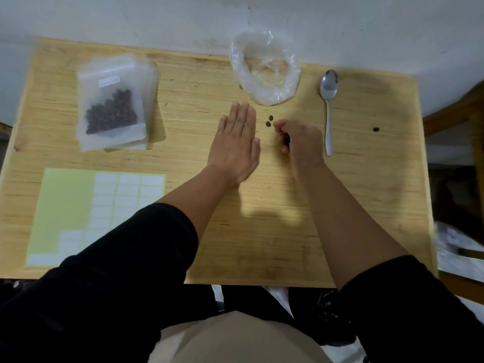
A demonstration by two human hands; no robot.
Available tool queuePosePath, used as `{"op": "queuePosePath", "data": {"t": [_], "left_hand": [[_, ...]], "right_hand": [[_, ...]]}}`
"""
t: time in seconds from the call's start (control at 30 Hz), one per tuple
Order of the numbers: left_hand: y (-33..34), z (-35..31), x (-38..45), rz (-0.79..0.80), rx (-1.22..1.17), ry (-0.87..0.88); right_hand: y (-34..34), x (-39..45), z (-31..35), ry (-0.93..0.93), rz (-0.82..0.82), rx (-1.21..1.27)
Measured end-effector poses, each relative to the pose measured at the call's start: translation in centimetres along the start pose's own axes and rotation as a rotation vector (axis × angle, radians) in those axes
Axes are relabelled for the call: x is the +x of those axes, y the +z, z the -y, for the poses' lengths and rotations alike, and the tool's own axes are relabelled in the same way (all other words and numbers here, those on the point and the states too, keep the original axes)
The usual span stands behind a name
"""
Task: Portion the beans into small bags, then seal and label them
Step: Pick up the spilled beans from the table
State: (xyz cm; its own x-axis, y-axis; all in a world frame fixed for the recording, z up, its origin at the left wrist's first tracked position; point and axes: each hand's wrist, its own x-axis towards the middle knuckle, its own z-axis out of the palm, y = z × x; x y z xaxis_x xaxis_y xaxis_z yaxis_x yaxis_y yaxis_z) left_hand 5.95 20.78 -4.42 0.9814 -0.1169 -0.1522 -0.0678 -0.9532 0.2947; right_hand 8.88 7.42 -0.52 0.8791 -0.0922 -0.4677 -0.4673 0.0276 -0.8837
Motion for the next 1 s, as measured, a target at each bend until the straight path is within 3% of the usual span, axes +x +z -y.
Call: {"op": "queuePosePath", "data": {"t": [0.23, 0.67, 0.87, 0.93, 1.0], "left_hand": [[0.8, -0.8, 0.8, -0.023, 0.000, -0.061], [0.7, -0.8, 0.7, -0.038, 0.005, -0.060], [0.5, -0.8, 0.7, -0.038, 0.002, -0.057], [0.5, -0.8, 0.7, -0.037, -0.003, -0.057], [0.5, -0.9, 0.7, -0.037, -0.007, -0.061]], "right_hand": [[-0.5, 1.4, 0.4, -0.074, 0.079, -0.213], [0.1, 3.0, -0.6, -0.416, 0.080, -0.787], [-0.2, 2.7, -1.1, -0.430, 0.059, -0.907], [-0.6, 2.2, -0.6, -0.362, 0.073, -0.817], [-1.2, 1.6, 0.0, -0.147, 0.114, -0.410]]}}
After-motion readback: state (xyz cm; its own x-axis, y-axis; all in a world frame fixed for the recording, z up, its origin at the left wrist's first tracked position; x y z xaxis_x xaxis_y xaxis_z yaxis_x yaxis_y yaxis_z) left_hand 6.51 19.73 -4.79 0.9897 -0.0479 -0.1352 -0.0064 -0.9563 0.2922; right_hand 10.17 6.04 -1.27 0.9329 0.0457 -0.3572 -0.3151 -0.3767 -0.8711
